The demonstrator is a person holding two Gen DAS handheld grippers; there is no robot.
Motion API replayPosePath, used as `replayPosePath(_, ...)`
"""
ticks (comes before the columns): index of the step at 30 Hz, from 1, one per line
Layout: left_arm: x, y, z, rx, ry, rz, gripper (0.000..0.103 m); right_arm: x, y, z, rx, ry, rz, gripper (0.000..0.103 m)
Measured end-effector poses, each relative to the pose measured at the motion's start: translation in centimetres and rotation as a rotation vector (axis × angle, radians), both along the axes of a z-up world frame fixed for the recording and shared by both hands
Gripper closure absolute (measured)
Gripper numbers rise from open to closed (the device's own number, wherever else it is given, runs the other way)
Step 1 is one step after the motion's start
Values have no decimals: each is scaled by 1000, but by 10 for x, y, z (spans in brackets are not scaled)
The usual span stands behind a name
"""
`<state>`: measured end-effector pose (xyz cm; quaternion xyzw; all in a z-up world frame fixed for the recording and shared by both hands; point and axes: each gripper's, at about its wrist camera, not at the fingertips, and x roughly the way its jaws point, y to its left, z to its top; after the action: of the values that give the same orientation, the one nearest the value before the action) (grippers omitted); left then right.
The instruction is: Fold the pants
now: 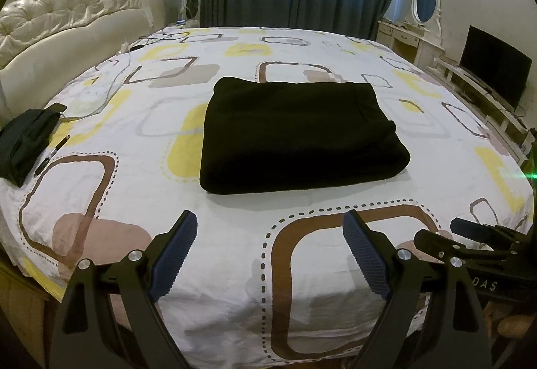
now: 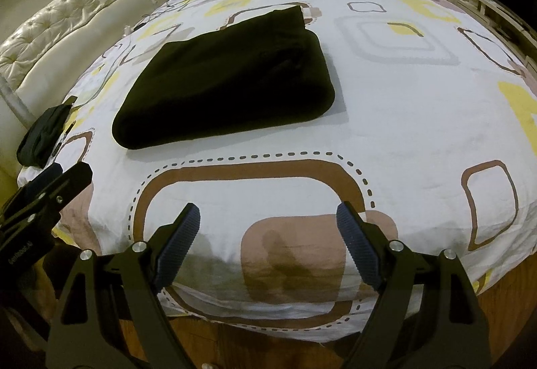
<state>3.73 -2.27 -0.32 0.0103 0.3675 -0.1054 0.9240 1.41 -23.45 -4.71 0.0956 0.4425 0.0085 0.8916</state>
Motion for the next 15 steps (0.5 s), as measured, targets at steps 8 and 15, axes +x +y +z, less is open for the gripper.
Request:
replayPosePath(8, -1, 1, 2, -22, 6, -7, 15, -1, 2, 0, 1, 2, 2, 19)
replayPosePath(15, -2, -1, 3, -20, 9, -13, 15, -2, 2, 1, 1, -2, 5, 19)
